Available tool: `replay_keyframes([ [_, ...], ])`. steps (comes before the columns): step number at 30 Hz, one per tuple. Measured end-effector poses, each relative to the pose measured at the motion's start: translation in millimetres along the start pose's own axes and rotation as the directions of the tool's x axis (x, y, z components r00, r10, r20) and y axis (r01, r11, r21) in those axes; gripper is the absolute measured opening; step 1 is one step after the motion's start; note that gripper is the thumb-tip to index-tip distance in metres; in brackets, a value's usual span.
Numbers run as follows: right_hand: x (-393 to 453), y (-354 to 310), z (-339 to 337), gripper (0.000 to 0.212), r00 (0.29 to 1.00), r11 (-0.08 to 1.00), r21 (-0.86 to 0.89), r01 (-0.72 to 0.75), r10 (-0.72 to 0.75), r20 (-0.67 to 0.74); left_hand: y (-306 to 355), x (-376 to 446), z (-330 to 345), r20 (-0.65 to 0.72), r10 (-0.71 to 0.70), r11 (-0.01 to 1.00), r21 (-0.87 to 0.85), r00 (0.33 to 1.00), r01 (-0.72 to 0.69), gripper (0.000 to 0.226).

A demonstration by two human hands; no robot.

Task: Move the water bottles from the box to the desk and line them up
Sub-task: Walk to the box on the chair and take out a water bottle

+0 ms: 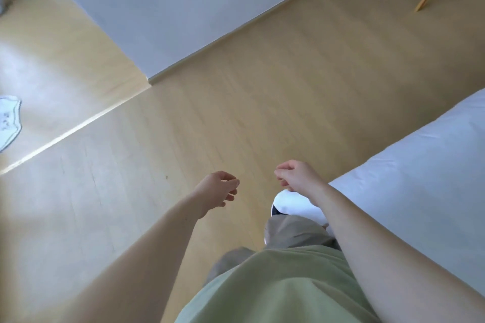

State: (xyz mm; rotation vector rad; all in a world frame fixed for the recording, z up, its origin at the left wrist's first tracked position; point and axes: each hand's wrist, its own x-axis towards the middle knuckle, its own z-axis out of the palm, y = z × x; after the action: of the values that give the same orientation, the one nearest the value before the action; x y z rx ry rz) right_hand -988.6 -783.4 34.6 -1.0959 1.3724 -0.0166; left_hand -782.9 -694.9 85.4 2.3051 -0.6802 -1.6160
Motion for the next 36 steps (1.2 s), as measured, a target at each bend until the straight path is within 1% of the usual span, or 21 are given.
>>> replay_keyframes([
  [3,22,-23,-30,0.009,0.999,1.0,0.023,-0.014,0.015,-0.037,58,23,-3,0.005,0.054,0.999,-0.007,0.999,-0.054,0.018],
  [6,40,-43,-54,0.015,0.997,1.0,0.021,-0.022,0.023,-0.071,102,47,-6,0.047,0.089,0.996,0.025,0.995,-0.09,0.013],
  [11,75,-71,-84,0.012,0.991,0.996,0.072,-0.044,0.053,-0.125,162,90,-16,0.115,0.103,0.99,0.084,0.988,-0.113,0.015],
  [14,97,-89,-101,0.019,0.986,0.994,0.091,-0.067,0.08,-0.145,197,121,-27,0.15,0.102,0.982,0.143,0.983,-0.124,0.017],
  [17,124,-113,-118,0.022,0.977,0.987,0.117,-0.108,0.127,-0.174,234,158,-41,0.214,0.101,0.969,0.201,0.972,-0.145,0.023],
  [21,164,-156,-143,0.031,0.955,0.977,0.139,-0.159,0.188,-0.229,298,210,-64,0.261,0.124,0.958,0.22,0.957,-0.184,0.025],
  [24,190,-202,-161,0.026,0.938,0.967,0.179,-0.184,0.227,-0.261,349,239,-86,0.301,0.138,0.95,0.229,0.944,-0.212,0.025],
  [26,206,-232,-172,0.023,0.929,0.961,0.208,-0.18,0.236,-0.285,381,259,-100,0.335,0.154,0.934,0.259,0.929,-0.248,0.025],
  [28,219,-257,-182,0.023,0.921,0.965,0.212,-0.153,0.217,-0.323,412,281,-111,0.343,0.176,0.918,0.282,0.923,-0.28,0.026],
  [32,240,-283,-202,0.028,0.905,0.965,0.228,-0.126,0.206,-0.372,465,316,-118,0.342,0.213,0.902,0.291,0.915,-0.319,0.024],
  [36,264,-306,-231,0.025,0.888,0.944,0.311,-0.113,0.236,-0.395,510,336,-110,0.388,0.191,0.877,0.345,0.902,-0.335,0.022],
])
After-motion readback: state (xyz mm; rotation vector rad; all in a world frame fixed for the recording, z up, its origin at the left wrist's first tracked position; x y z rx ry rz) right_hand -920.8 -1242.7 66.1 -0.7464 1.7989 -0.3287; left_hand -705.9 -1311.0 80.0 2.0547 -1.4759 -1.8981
